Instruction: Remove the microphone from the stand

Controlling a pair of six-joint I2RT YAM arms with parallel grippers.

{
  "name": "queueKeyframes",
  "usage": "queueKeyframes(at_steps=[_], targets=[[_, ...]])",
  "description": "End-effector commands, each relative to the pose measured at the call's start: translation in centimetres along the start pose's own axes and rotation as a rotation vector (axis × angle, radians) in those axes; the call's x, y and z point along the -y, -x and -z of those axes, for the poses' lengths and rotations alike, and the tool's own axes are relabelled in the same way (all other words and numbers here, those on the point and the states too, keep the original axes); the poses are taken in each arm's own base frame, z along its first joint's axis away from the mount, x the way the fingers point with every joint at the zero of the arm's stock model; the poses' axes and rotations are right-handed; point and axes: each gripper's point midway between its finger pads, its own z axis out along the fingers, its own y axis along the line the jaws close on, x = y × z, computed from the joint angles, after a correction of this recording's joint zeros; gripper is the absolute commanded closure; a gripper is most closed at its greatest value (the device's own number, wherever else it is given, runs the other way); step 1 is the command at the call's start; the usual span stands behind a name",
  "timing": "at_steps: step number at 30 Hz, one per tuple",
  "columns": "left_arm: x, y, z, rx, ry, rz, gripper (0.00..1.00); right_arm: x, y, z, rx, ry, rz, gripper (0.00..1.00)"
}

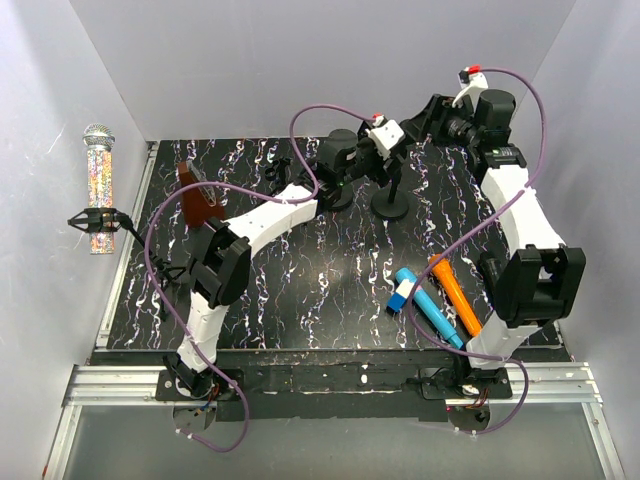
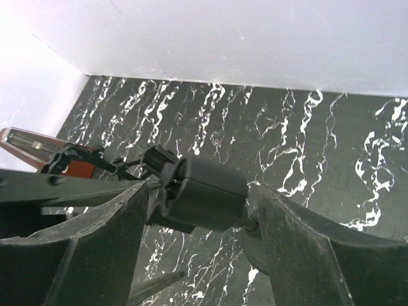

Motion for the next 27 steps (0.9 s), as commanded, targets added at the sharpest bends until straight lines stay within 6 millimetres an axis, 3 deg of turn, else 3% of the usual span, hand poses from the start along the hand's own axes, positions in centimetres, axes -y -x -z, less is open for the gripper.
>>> queueKeyframes(at_steps=[1, 8, 12, 17, 19, 22, 25, 27], targets=[[0.3, 2.4, 0.4, 0.029, -0.024, -0.023, 0.3, 1.1, -0.7, -0.8, -0.018, -0.027, 0.001, 0.28], [2.3, -1.5, 0.8, -0.056, -0.096, 0.0, 0.36, 2.8, -5.4, -0.9, -0.113, -0.058, -0.033, 0.41], [2.9, -2.8, 0.8, -0.083, -0.116, 0.014, 0.36, 3.8, -7.8, -0.9, -0.157, -0.081, -0.041, 0.43], [3.4, -3.8, 0.7, -0.105, -0.127, 0.024, 0.36, 5.0, -9.2, -0.9, -0.184, -0.119, -0.046, 0.44], [3.0, -3.0, 0.8, -0.092, -0.109, 0.019, 0.34, 4.6, -8.4, -1.0, -0.163, -0.107, -0.042, 0.4], [1.9, -0.4, 1.4, -0.047, -0.072, 0.006, 0.29, 2.5, -4.8, -0.8, -0.081, -0.028, -0.02, 0.29], [0.8, 5.1, 3.0, 0.037, -0.046, -0.001, 0.24, -0.4, 1.4, 0.7, 0.05, 0.014, -0.056, 0.19], [0.1, 8.7, 4.6, 0.086, -0.034, -0.003, 0.22, -2.9, 4.8, 2.1, 0.11, 0.071, -0.015, 0.18]])
